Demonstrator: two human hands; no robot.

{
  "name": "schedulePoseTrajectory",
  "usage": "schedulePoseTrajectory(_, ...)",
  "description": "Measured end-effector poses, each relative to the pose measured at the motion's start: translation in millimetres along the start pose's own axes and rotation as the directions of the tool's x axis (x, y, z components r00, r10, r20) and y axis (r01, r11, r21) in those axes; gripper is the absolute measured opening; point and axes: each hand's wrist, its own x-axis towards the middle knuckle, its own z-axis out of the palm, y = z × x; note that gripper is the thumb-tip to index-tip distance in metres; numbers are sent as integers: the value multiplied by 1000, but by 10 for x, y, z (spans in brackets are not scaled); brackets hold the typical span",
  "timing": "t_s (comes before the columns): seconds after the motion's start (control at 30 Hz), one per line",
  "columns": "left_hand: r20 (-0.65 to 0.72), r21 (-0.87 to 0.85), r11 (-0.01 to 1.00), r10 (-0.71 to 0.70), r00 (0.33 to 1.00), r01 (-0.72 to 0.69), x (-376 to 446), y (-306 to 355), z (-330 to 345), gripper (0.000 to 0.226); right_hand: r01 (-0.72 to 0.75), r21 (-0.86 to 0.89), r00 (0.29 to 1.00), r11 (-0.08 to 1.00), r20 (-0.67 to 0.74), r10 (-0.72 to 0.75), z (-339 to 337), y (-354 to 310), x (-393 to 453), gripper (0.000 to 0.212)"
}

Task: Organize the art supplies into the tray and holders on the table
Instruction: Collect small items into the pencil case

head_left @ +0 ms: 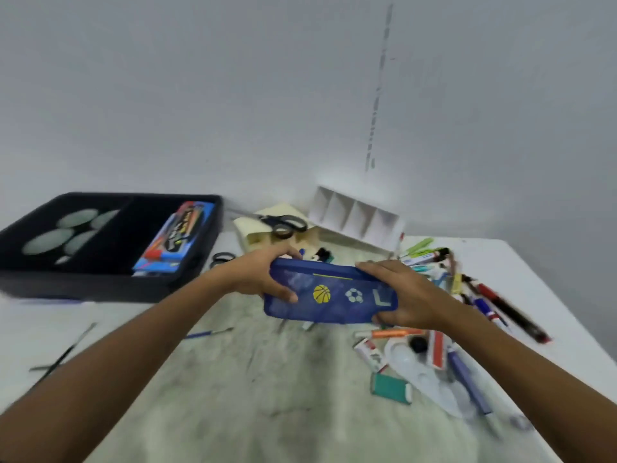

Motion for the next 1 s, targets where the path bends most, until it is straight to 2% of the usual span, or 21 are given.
schedulePoseTrajectory(0.13,22,-24,986,-165,986,165,-811,-694,-124,71,125,26,983,992,131,-127,533,-671,241,92)
schedulePoseTrajectory(0.27,81,-34,937,-345,935,349,-1459,-1182,-147,79,204,66,944,977,251,-214,1007,-1182,326,89)
schedulePoseTrajectory(0.4,87,18,911,-412,907,412,-1856,-1433,-105,85,227,89,921,970,305,-243,1283,-1442,339,83)
schedulePoseTrajectory(0.47,50,137,901,-422,905,413,-1983,-1489,-52,91,243,57,922,968,297,-249,1359,-1517,333,80)
schedulePoseTrajectory(0.53,-41,313,874,-380,924,373,-2059,-1503,18,96,267,-6,923,964,289,-254,1407,-1549,310,75)
schedulePoseTrajectory(0.63,-175,422,890,-110,978,176,-2152,-1404,185,83,294,-61,925,954,271,-268,1480,-1589,258,66)
schedulePoseTrajectory(0.7,-177,489,872,73,981,23,-2168,-1329,348,75,305,-67,928,950,244,-281,1548,-1637,229,64)
schedulePoseTrajectory(0.73,-146,530,848,110,983,-16,-2168,-1307,440,76,316,-77,927,946,237,-290,1590,-1666,216,64)
schedulePoseTrajectory(0.87,-33,627,777,92,995,-51,-2134,-1406,713,72,341,-154,919,927,262,-295,1758,-1732,155,69)
schedulePoseTrajectory(1.0,-39,620,782,98,994,-53,-2090,-1536,760,68,324,-151,922,934,272,-276,1817,-1703,188,67)
